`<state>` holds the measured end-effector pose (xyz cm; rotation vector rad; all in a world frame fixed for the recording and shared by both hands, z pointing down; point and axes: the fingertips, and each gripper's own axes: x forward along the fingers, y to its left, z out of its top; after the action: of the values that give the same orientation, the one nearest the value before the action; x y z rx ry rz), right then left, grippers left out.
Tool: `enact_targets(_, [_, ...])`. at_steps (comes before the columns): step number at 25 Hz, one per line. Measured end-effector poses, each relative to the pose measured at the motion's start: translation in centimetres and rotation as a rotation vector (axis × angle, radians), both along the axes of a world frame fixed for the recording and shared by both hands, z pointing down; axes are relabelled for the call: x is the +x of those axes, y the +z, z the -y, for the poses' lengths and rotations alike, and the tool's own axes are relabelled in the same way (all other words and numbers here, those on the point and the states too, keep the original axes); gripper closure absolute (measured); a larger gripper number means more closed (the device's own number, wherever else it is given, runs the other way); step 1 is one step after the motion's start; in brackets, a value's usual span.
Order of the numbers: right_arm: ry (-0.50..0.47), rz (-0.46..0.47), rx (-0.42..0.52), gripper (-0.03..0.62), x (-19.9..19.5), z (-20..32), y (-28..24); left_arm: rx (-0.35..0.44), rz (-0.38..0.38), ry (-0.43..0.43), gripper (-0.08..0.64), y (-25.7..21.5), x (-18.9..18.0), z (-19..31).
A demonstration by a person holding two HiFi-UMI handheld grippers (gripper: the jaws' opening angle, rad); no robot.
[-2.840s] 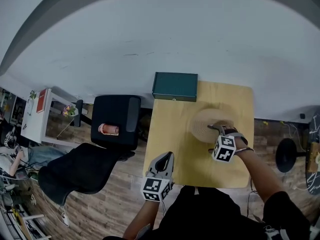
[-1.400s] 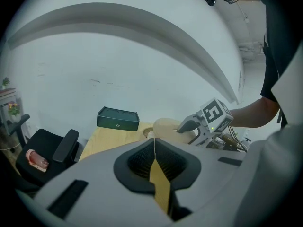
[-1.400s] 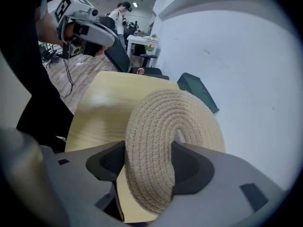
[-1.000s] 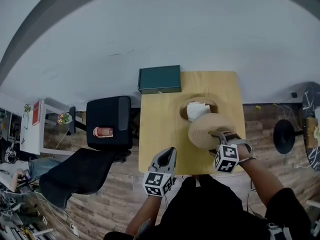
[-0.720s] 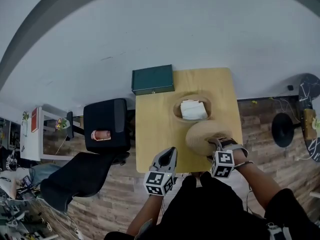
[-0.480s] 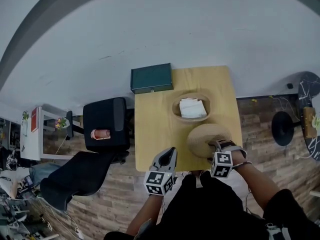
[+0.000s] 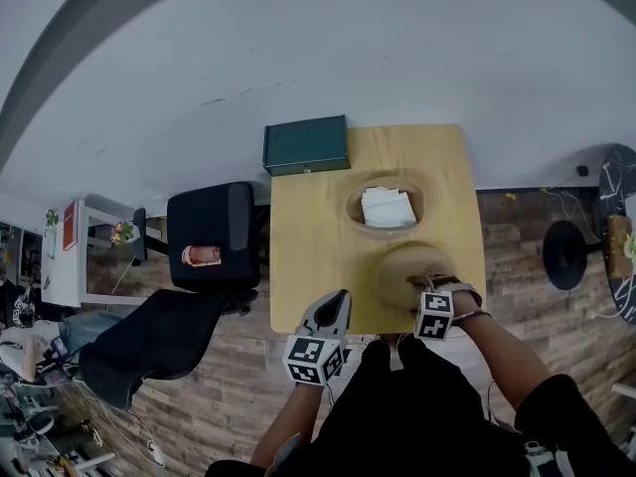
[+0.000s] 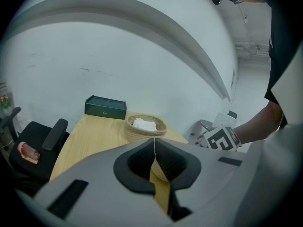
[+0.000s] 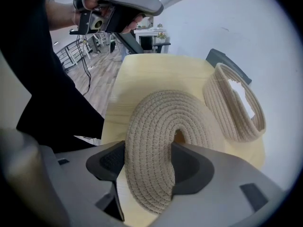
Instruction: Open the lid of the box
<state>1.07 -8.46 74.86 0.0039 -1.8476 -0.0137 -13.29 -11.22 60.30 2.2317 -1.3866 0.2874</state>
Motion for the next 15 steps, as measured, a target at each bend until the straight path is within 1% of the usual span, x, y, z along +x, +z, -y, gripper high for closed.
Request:
enact_targets(7, [-0.024,-0.023,-0.021,0.272,-0.4,0.4,1.5,0.022,0.018,-0.031,0.538,-0.5,-1.4,1.3])
enact_targets(10, [-0.036,-0.014,-0.011,0.255,-0.7,0.3,1.2,0.009,0.027,-0.042,0.538,-0.3,-1.8,1.1])
enact_targets(13, [-0.031,0.021,0.015,0.242,-1.1,0.7,-0.4,-0.001,0.026,-0.049,0.538,0.0,-2.0,0.8])
enact_targets(15, [-0.009,0.065,0.043,0.242,-1.7,1.5,-2.4,-0.001,0.037,-0.047,0.538,0.1,-2.0,0.9])
